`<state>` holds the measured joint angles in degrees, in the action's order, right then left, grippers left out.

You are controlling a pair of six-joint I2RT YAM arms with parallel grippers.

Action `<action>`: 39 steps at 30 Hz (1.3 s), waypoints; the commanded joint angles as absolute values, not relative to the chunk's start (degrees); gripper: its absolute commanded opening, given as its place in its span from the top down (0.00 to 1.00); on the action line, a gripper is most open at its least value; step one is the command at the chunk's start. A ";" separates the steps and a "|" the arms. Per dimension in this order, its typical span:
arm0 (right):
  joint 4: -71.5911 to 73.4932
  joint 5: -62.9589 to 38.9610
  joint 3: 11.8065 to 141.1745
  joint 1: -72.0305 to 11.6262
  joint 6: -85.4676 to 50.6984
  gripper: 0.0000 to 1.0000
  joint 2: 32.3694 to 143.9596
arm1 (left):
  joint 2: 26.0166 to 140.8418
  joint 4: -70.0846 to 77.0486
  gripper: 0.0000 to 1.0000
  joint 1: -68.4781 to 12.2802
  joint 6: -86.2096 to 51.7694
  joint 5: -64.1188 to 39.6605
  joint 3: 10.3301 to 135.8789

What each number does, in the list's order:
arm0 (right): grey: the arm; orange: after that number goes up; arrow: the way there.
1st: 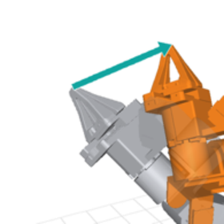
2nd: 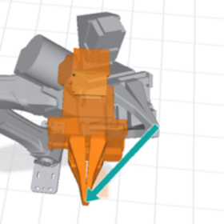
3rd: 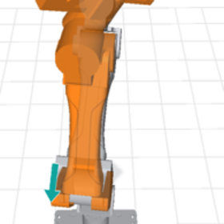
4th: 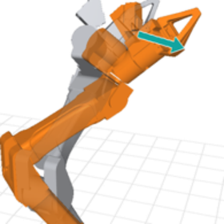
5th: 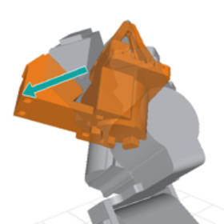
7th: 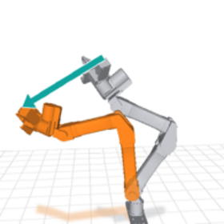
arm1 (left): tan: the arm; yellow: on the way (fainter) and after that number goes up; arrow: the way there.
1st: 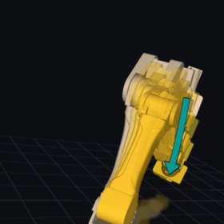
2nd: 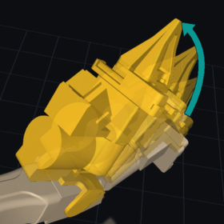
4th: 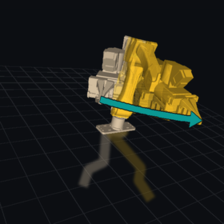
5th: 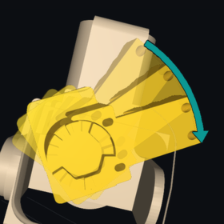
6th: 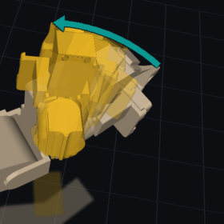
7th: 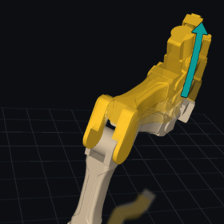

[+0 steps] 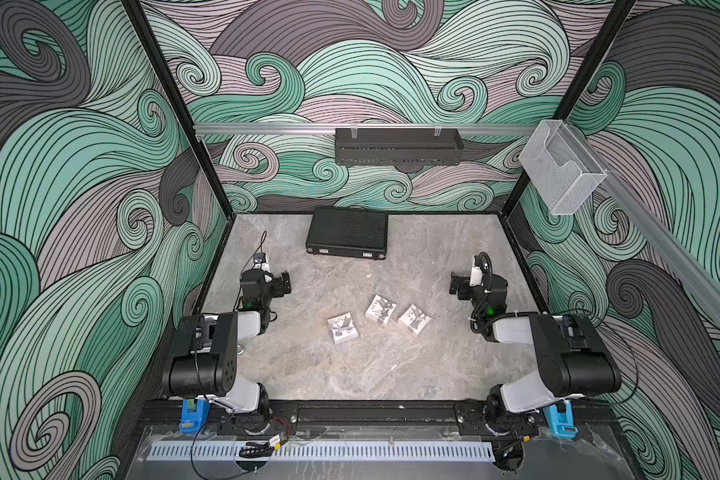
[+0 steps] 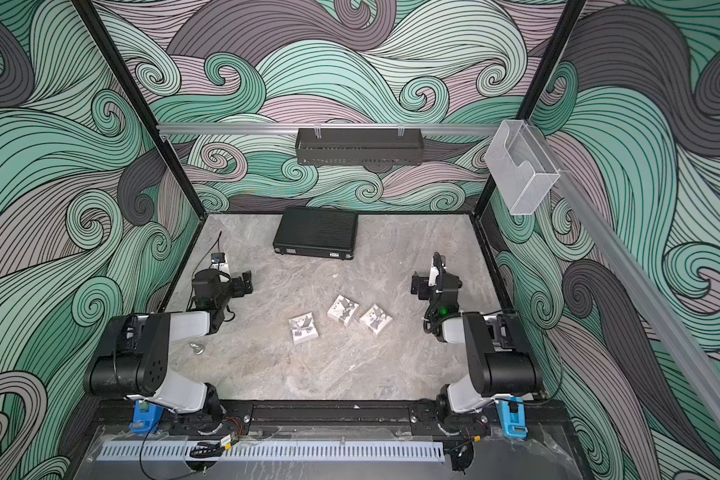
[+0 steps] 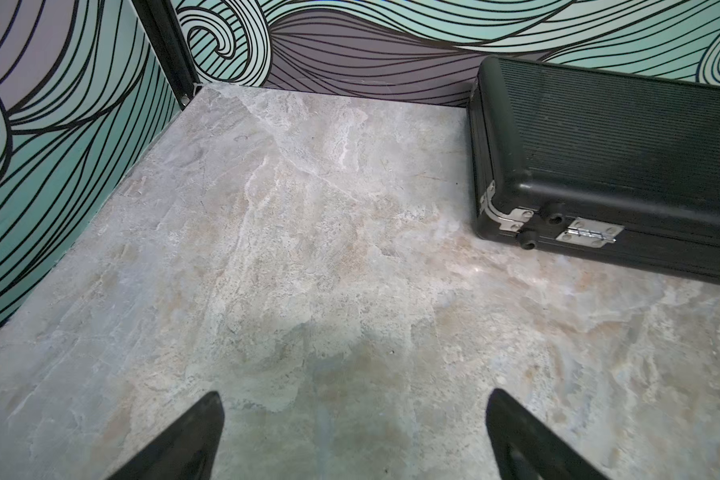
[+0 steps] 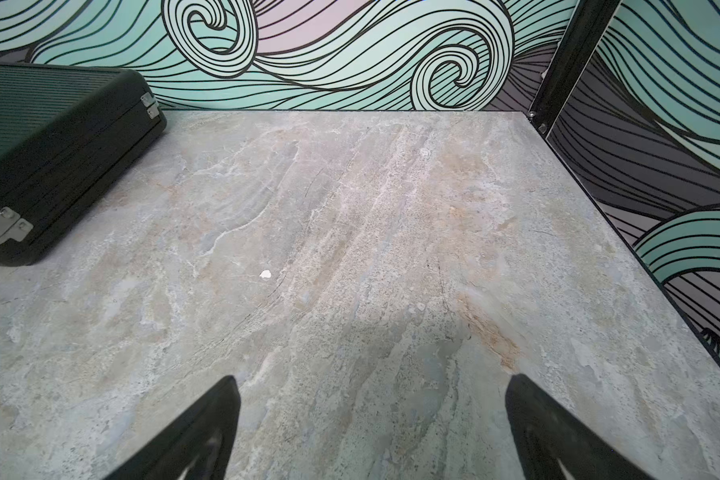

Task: Take the rings out of the lift-off lid box
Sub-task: Pick up the jewelry box from the center of the board.

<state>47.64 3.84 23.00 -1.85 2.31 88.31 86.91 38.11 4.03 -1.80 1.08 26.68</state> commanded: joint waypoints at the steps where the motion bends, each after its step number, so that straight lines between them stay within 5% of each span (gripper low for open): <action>1: 48.16 2.87 23.21 -1.49 1.85 0.01 87.90 | 87.37 37.27 0.01 4.04 -2.02 1.58 27.59; 39: 49.52 2.20 23.14 -1.10 1.79 0.01 87.16 | 85.36 40.47 0.01 3.55 -1.66 6.81 27.10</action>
